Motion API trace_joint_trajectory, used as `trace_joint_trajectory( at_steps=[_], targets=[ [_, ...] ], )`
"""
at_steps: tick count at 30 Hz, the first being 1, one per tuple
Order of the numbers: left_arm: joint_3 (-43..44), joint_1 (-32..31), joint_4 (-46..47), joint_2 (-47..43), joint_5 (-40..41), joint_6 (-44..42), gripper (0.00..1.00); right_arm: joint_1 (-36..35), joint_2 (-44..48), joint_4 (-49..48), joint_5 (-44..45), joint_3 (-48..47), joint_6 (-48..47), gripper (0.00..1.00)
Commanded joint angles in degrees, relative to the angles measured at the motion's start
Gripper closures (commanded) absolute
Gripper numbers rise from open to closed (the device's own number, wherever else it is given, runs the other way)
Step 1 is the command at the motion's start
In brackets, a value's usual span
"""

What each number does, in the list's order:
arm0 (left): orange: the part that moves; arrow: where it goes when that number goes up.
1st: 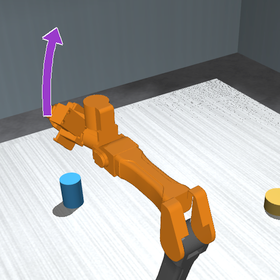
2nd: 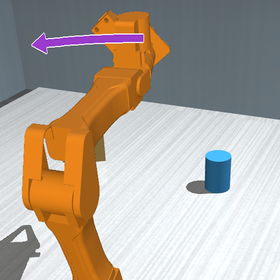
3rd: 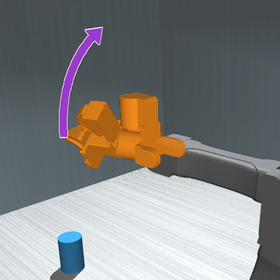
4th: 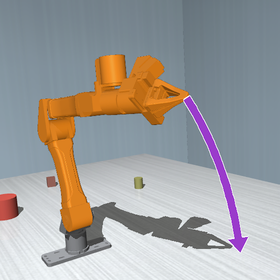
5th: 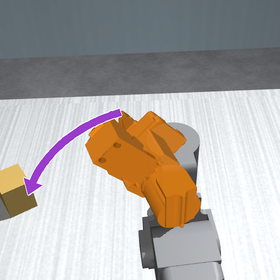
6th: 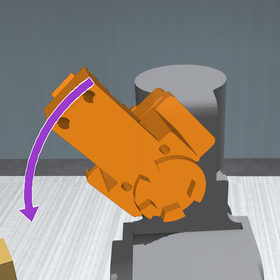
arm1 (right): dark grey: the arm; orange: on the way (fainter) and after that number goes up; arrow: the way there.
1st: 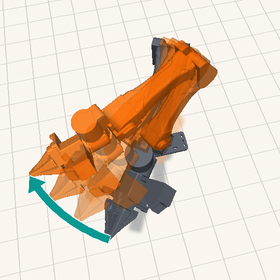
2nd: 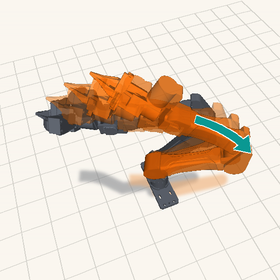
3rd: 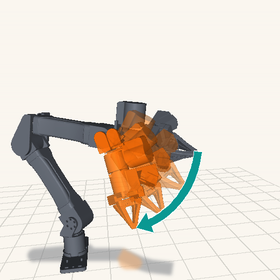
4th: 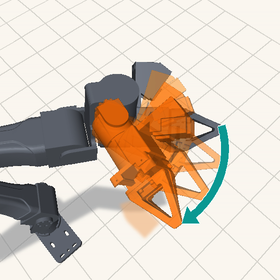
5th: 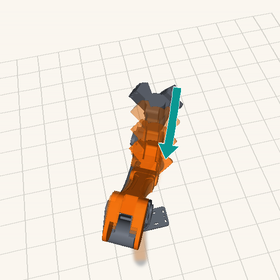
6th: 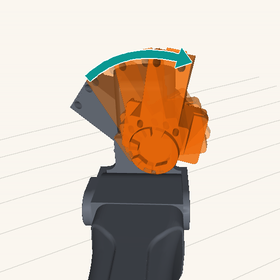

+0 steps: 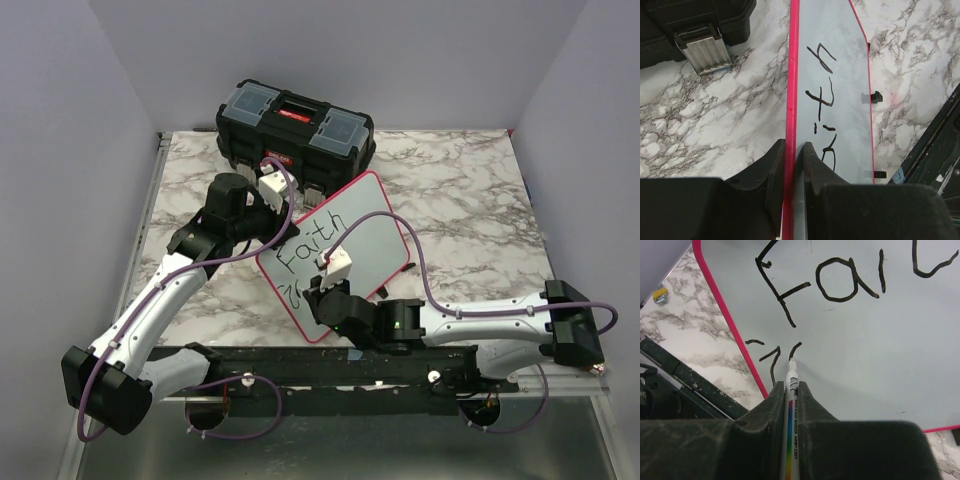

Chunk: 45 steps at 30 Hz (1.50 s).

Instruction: Write a sentence on the whiteboard

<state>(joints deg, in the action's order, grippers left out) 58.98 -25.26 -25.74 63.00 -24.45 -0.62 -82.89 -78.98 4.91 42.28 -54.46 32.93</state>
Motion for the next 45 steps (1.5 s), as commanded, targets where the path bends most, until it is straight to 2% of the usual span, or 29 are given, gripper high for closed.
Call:
trace_joint_trajectory(
  at_steps=[1, 10, 25, 35, 45],
  targets=[
    [-0.23, -0.14, 1.72, -0.96, 1.94, -2.37, 1.0, 0.5, -1.08, 1.72, 5.43, -2.23, -0.05, 0.99],
    [-0.18, -0.14, 1.77, -0.95, 1.92, -2.36, 1.0, 0.54, -0.87, 2.68, 8.17, -2.17, 1.0, 0.99],
    [-0.1, -0.14, 1.72, -1.1, 1.9, -2.37, 1.0, 0.54, 2.1, 5.33, 2.89, 4.41, 6.54, 0.99],
    [-0.25, -0.14, 1.8, -0.91, 1.91, -2.36, 1.0, 0.54, 3.73, 6.6, 2.19, 5.13, 7.78, 0.99],
    [-0.12, -0.34, 1.74, -0.74, 1.97, -2.36, 1.0, 0.54, 10.0, 2.54, 3.97, 8.0, 5.18, 0.99]
  ],
)
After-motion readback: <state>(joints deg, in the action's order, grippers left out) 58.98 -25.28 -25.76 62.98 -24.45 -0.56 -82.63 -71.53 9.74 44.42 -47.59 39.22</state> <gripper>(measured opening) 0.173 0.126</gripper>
